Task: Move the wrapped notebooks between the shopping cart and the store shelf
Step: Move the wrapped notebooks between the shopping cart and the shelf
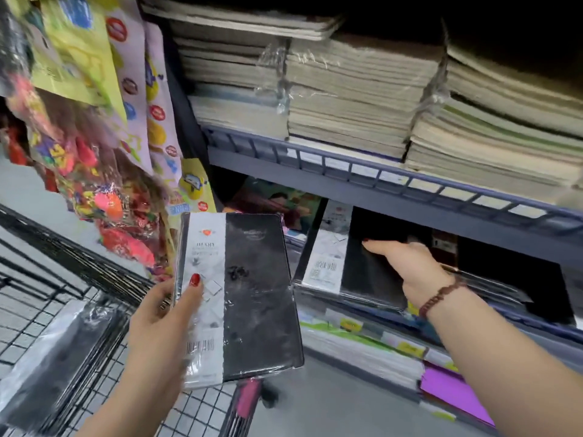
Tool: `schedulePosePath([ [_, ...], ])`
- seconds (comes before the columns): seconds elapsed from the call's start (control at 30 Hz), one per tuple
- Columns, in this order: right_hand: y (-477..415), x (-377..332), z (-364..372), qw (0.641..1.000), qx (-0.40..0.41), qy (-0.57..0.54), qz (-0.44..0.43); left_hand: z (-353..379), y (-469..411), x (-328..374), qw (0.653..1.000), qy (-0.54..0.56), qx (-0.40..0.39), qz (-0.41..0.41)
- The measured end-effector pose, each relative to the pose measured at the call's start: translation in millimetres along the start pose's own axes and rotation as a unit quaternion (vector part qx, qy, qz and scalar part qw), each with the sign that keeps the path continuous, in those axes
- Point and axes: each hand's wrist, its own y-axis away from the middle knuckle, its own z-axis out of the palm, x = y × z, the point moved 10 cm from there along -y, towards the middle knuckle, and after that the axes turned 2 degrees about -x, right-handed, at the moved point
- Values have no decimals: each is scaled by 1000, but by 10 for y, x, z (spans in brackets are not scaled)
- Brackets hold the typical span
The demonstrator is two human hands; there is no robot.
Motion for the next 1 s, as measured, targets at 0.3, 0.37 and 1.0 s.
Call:
schedulePosePath([
  [0.3, 323, 20, 298, 892, -47, 417, -170, -6, 13, 49, 1000, 1, -17, 16],
  [0.37, 407, 98, 355, 866, -63, 457, -191, -12, -3, 54, 1000, -3, -16, 19],
  [1.0, 291, -183, 497, 747, 15, 586, -314, -50, -74, -81, 999, 4, -26, 20],
])
